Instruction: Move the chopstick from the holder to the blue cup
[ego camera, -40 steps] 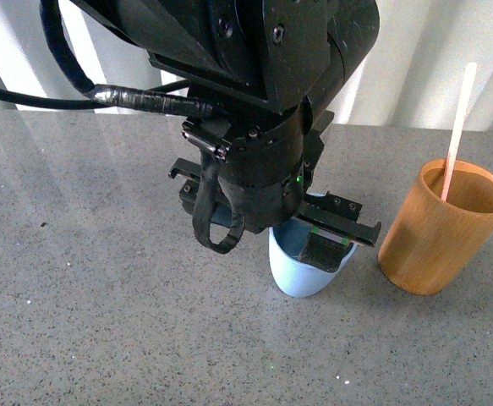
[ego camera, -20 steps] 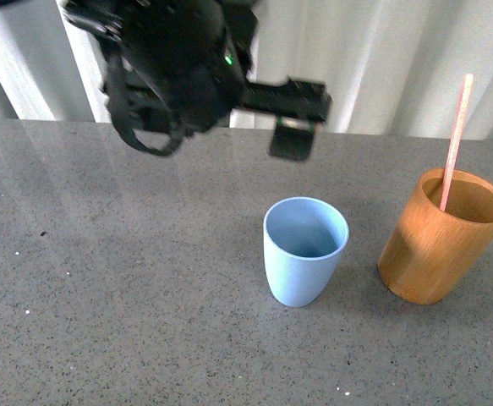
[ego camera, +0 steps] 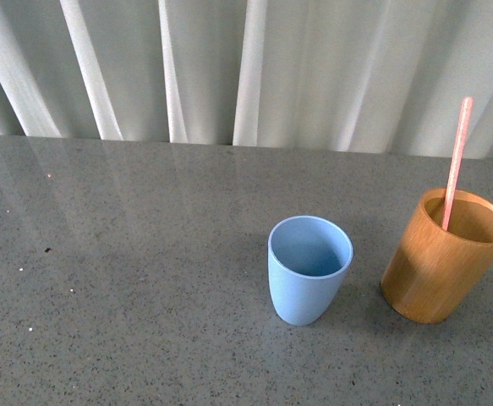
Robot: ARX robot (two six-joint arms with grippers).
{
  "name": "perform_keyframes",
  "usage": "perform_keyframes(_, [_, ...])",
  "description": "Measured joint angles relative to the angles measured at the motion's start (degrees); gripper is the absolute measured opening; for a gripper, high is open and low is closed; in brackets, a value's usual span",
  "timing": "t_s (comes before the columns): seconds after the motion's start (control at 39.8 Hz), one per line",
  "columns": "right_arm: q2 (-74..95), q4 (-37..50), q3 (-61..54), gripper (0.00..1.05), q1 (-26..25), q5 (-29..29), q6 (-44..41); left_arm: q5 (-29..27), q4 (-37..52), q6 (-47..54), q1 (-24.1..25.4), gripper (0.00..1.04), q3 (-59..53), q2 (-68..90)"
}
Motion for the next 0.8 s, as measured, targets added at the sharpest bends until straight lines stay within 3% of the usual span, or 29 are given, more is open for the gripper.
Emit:
perform_keyframes(0.1, [0.0, 0.0, 0.0, 0.95, 0.0, 0.0, 0.0, 0.5, 0.0, 0.3, -0.3, 0.98, -0.3, 0.5])
perform_keyframes(0.15, [0.0, 0.0, 0.0, 0.95, 0.0, 0.0, 0.0, 3.5, 3.1, 2.2, 0.0, 0.93, -1.6, 0.7])
perform_keyframes(0.28, [0.0, 0.0, 0.0, 0.95, 0.0, 0.1, 0.0, 10.4, 14.3, 7.3, 1.9, 0.70, -10.5, -3.3])
perform_keyframes(0.6, [0.0, 0.0, 0.0, 0.95, 0.0, 0.0, 0.0, 14.1, 17.8, 9.0, 6.4, 0.20, -25.4, -13.7])
perform_keyframes(0.68, [0.0, 0.0, 0.0, 0.95, 0.0, 0.1, 0.0, 15.2, 18.0, 9.3, 7.3, 0.04, -28.7, -17.0])
perform_keyframes(0.8, [0.0, 0.0, 0.0, 0.95, 0.0, 0.0, 0.0, 16.3, 17.3, 9.5, 9.1, 0.04, -33.8, -23.0])
